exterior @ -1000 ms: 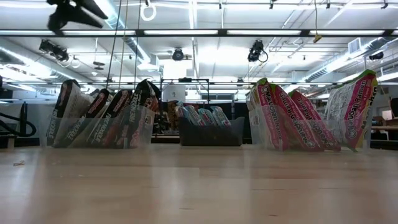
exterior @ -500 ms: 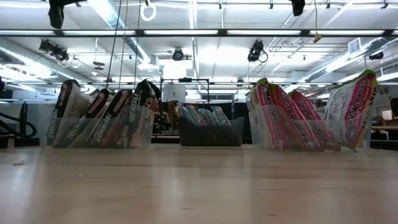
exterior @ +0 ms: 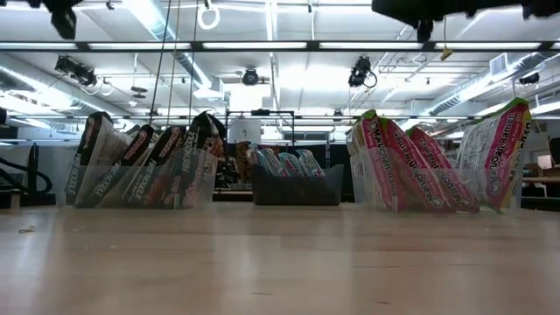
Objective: Sort Maruchan noodles
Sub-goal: Return to Home Position
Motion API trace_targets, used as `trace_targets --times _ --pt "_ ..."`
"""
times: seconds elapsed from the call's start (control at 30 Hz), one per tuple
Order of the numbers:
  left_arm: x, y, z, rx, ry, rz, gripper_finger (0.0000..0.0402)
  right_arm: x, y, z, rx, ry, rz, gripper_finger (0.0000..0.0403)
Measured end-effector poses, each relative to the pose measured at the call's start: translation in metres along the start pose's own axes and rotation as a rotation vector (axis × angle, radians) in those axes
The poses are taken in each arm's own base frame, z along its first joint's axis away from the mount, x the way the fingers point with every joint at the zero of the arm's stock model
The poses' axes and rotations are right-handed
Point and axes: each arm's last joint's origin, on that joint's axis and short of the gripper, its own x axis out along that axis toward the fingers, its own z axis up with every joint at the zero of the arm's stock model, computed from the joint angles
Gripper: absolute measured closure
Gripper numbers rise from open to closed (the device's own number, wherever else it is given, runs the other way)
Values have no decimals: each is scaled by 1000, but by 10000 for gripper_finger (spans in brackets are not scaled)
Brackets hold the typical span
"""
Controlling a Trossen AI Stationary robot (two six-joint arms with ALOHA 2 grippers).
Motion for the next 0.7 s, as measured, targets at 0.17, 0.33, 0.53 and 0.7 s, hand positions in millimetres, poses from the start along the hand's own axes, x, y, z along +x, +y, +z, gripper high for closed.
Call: trace_targets --times 0.17,0.33,0.53,0.7 --pt "13 1 -24 69 116 51 377 -18 0 -53 135 -125 58 364" --pt "24 3 -48 2 156 84 377 -49 -9 -91 205 -252 32 364" --pt "32 -2 -60 99 -55 -137 377 -63 -9 -98 151 -269 -18 366" --pt "38 -3 -93 85 61 -311 377 -66 -5 -100 144 -236 25 366"
